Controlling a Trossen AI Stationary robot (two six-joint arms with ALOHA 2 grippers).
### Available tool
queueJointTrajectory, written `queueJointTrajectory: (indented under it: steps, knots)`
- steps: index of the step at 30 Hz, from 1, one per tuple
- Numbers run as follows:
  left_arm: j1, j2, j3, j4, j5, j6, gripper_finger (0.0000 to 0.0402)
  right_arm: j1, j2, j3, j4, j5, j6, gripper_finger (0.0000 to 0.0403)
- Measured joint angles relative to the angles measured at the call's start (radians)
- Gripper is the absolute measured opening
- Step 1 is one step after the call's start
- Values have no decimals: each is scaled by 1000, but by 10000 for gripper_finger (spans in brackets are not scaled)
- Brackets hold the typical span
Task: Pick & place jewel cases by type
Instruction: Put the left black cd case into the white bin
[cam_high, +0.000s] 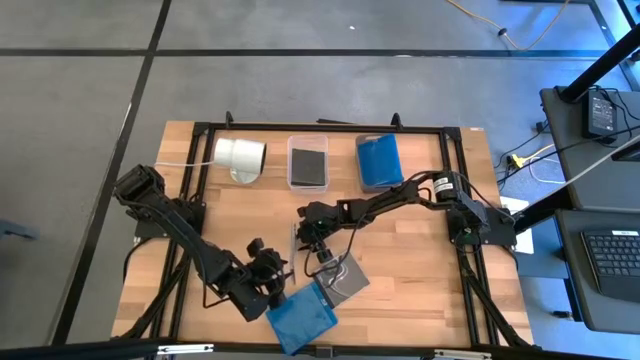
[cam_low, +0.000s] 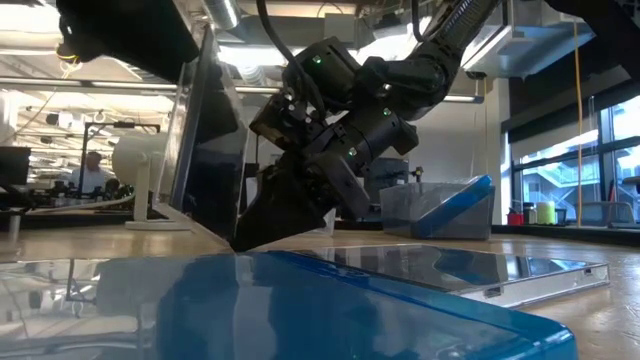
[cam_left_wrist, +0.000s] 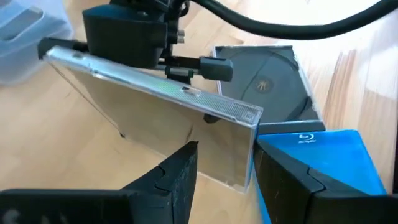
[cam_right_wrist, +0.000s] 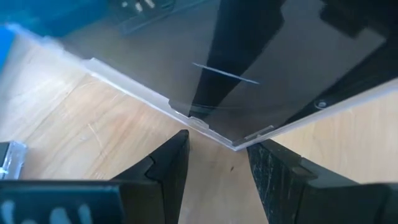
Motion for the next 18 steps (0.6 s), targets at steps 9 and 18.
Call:
queueJointTrajectory:
  steps: [9,18]
  knots:
    - [-1,23,0,16,4,-79,152,0,0,0,3,6,60,168]
    - [-16,39,1,21,10,-117,152,-6,0,1,-9,7,84,168]
